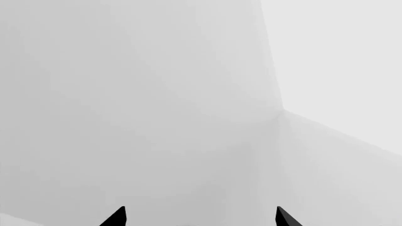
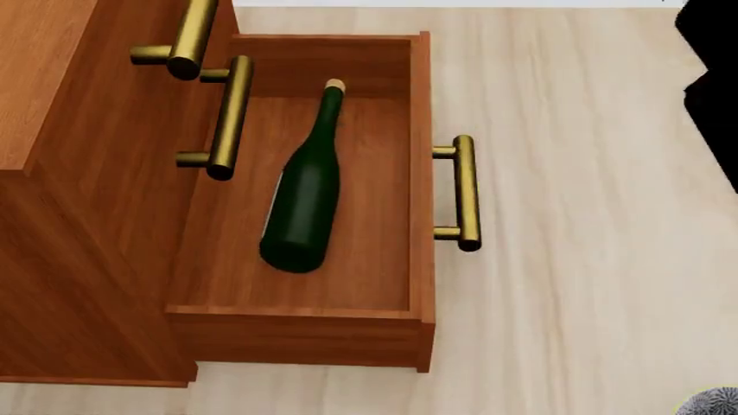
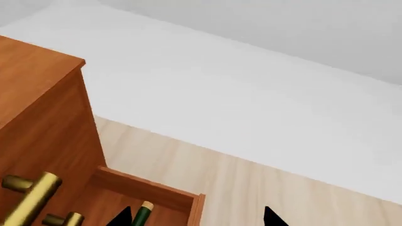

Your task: Put the wine bottle in the bottom drawer of the cabinet.

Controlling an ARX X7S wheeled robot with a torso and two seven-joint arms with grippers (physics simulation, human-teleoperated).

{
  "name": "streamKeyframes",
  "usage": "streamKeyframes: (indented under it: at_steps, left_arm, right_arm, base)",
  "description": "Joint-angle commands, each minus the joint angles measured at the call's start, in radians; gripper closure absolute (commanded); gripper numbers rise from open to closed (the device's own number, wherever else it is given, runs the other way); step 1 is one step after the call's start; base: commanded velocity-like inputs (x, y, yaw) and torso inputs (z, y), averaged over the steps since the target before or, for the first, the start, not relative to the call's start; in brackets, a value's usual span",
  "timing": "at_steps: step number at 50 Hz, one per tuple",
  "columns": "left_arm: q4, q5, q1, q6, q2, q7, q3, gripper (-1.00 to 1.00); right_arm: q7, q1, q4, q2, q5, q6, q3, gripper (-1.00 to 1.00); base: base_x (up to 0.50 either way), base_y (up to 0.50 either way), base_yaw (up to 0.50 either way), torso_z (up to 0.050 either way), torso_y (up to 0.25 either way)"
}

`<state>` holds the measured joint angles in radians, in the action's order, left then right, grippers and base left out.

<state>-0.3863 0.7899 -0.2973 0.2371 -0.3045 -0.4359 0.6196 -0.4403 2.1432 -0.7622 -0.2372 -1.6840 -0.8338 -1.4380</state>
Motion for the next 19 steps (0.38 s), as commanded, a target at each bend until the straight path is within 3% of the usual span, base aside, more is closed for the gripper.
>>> streamKeyframes:
  at_steps: [1, 9, 19]
  left_arm:
    - [0.006, -0.004, 0.0, 0.001, -0.001, 0.0, -0.003, -1.0]
    - [0.009, -0.009, -0.001, -0.002, -0.004, -0.004, -0.007, -1.0]
    - [0.01, -0.016, 0.0, -0.006, -0.008, -0.005, -0.013, -1.0]
  right_arm:
    - [-0.354, 0.049, 0.513, -0.268, -0.189, -0.036, 0.124, -1.0]
    - [-0.574, 0.006, 0.861, -0.429, -0.337, 0.024, 0.2, -1.0]
    - [-0.694, -0.118, 1.158, -0.561, -0.387, 0.163, 0.257, -1.0]
  base:
    - [0.0, 0.0, 0.0, 0.0, 0.0]
    - [0.0, 0.0, 0.0, 0.0, 0.0]
    - [0.0, 0.0, 0.0, 0.0, 0.0]
